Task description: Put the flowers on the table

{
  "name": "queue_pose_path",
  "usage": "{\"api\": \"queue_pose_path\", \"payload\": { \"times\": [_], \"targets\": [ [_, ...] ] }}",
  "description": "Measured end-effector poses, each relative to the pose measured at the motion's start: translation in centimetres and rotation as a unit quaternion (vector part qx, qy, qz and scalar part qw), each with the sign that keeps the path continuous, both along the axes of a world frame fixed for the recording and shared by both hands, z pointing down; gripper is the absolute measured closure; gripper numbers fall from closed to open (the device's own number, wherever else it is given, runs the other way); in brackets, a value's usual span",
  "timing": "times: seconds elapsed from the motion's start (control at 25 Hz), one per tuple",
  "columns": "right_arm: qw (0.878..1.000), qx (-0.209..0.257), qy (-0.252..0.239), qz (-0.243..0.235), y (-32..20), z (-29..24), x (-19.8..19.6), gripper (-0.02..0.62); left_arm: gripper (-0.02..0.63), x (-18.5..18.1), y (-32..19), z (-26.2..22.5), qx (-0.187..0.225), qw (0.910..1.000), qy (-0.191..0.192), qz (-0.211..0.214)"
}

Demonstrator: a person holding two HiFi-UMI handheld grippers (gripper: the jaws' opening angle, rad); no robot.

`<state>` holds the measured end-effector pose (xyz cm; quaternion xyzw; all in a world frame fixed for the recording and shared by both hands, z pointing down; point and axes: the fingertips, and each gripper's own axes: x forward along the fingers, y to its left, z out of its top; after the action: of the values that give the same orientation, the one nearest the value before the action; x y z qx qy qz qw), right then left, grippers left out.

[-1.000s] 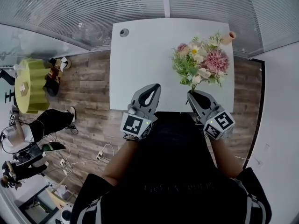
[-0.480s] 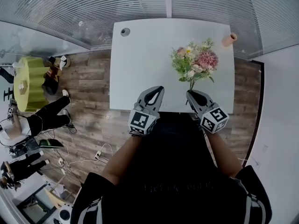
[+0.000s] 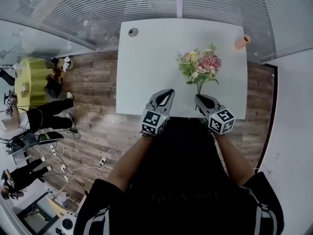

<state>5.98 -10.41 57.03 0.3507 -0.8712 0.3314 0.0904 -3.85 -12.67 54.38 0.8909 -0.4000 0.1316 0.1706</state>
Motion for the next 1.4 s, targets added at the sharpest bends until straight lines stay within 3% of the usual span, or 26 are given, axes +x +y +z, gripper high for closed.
{"api": "queue_pose_path", "payload": {
  "times": [0.32, 0.52, 0.68, 1.16, 1.4],
  "targets": [
    [0.999, -0.050, 0.003, 0.006, 0.4, 3.2, -1.1, 0.555, 0.584, 0.4, 0.3, 2.6, -0.035, 0.9993, -0.006, 0.009],
    [0.997, -0.068, 0.028, 0.012, 0.4, 5.5, -0.9, 0.555, 0.584, 0.9, 0.5, 4.2, -0.052, 0.9979, -0.034, 0.018],
    [0.994, -0.101, 0.031, 0.026, 0.5, 6.9, -0.9, 0.555, 0.584, 1.1, 0.7, 4.3, -0.055, 0.9982, -0.015, 0.021],
    [0.986, -0.151, 0.060, 0.032, -0.1, 10.9, -0.6, 0.555, 0.584, 0.8, 1.0, 5.8, -0.080, 0.9965, -0.023, 0.012],
    [0.981, -0.184, 0.045, 0.041, -0.1, 12.0, -1.2, 0.555, 0.584, 0.1, 0.9, 6.0, -0.091, 0.9957, -0.021, 0.002]
  ]
}}
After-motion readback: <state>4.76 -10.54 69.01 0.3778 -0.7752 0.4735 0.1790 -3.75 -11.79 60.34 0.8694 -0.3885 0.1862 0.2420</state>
